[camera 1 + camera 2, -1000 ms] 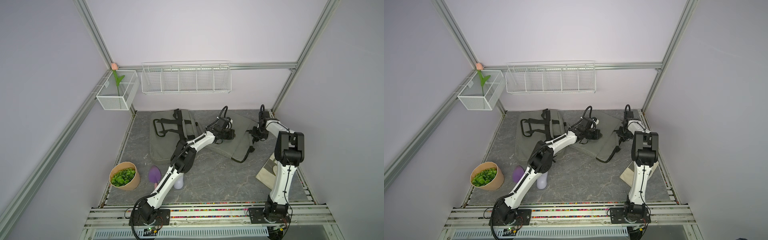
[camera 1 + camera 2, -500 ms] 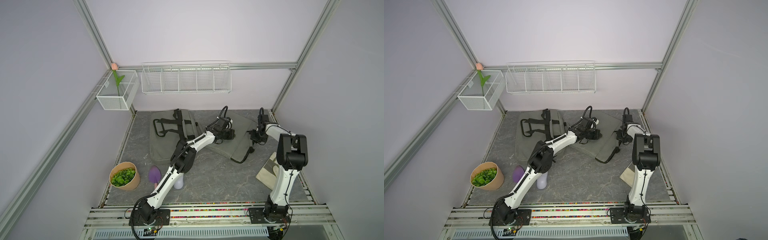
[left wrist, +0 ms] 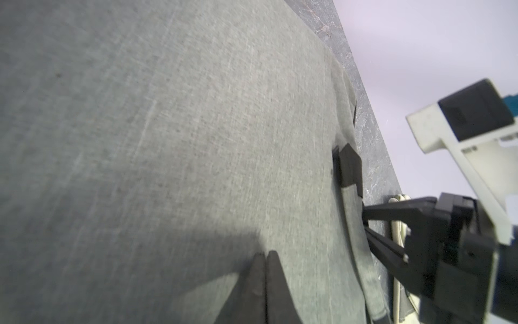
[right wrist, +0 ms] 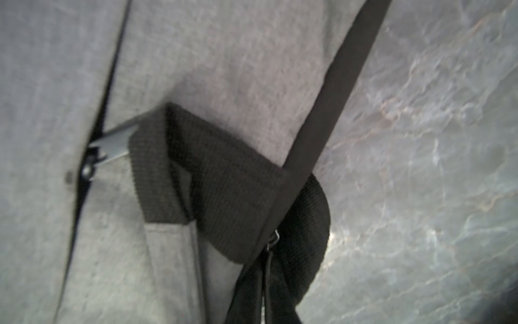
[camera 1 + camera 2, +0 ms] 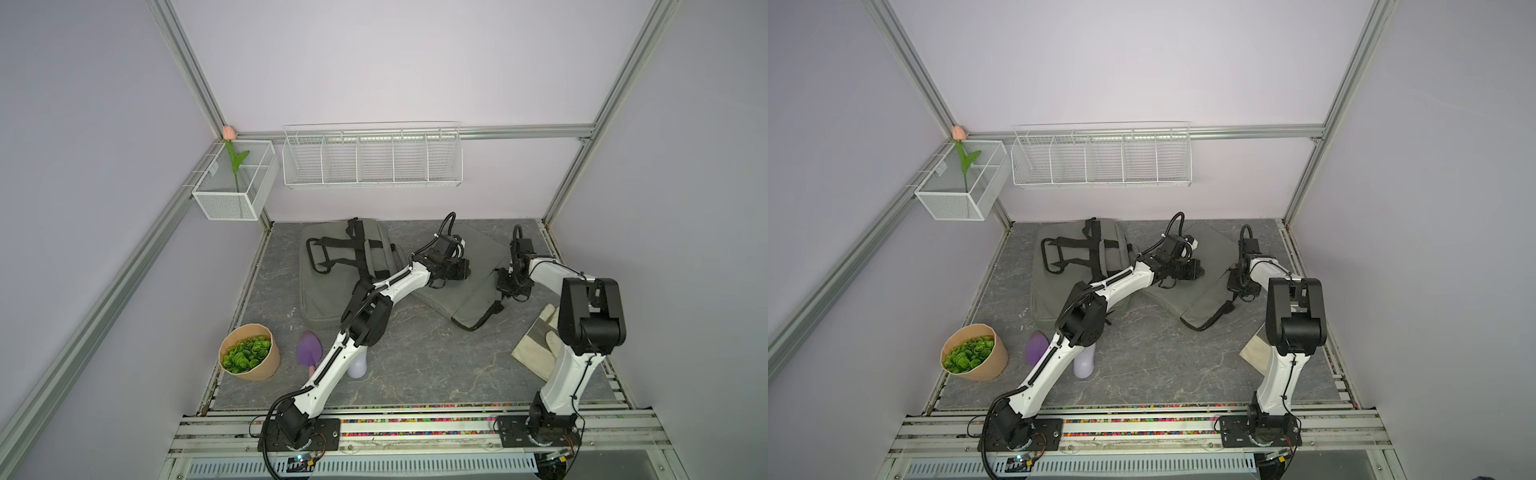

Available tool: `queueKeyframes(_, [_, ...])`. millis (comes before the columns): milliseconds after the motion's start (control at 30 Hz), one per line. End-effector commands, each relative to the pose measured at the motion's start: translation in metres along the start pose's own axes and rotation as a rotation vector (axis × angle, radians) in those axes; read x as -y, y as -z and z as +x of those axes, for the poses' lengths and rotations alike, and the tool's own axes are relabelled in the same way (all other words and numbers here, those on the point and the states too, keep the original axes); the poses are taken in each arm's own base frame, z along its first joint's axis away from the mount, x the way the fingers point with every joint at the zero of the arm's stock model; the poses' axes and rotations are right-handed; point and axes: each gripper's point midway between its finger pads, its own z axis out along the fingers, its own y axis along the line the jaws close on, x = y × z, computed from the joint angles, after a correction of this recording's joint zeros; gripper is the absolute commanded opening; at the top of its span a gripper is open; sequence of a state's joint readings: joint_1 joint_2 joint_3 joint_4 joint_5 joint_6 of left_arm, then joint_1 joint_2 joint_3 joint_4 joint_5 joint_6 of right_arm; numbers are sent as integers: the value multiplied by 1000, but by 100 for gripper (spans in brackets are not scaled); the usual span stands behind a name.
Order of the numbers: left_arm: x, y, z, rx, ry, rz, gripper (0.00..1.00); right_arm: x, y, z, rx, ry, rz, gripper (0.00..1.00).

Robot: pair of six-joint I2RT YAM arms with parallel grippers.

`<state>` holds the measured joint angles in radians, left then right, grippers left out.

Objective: Put the mouse into the laptop bag
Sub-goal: Zip the zipper on the zippered laptop bag.

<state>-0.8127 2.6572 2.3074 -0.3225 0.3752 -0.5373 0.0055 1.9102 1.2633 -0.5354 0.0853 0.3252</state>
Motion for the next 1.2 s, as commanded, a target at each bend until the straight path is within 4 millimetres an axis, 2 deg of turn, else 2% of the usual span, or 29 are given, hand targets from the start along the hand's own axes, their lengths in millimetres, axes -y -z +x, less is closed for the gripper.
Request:
queueKeyframes(0, [-40,-25,66,-167,74,-96,0,-19,17,9,-42,-11,-106,7])
queueKeyframes(200, [-40,-24,68,-164,75,-94,0,-14,40,-25,25,-45,-113,7])
queueKeyframes(267, [-40,-24,69,-165,76,-91,0,-19,43,-25,20,-43,-130,7])
queueKeyframes(367, [-39,-25,68,-160,77,-86,0,-26,34,-7,-12,-28,-123,7])
queueKeyframes(533, [-37,-25,66,-158,76,-80,0,-31,6,50,-119,8,-98,7])
queueKeyframes(633, [-39,-25,69,-165,75,-85,0,-30,-1,78,-167,37,-74,6])
queueKeyframes(800, [-41,-26,72,-170,78,-85,0,-40,2,98,-189,49,-104,7])
queueKeyframes(900, [-42,-26,73,-171,82,-86,0,-50,11,99,-177,53,-136,7])
queueKeyframes(1000, [-42,-25,75,-174,81,-90,0,-52,21,92,-143,45,-152,7])
queueKeyframes(1067, [-42,-24,75,-175,80,-91,0,-51,17,85,-144,36,-164,7])
queueKeyframes(1167, [-42,-21,72,-168,75,-94,0,-53,2,64,-150,16,-184,7])
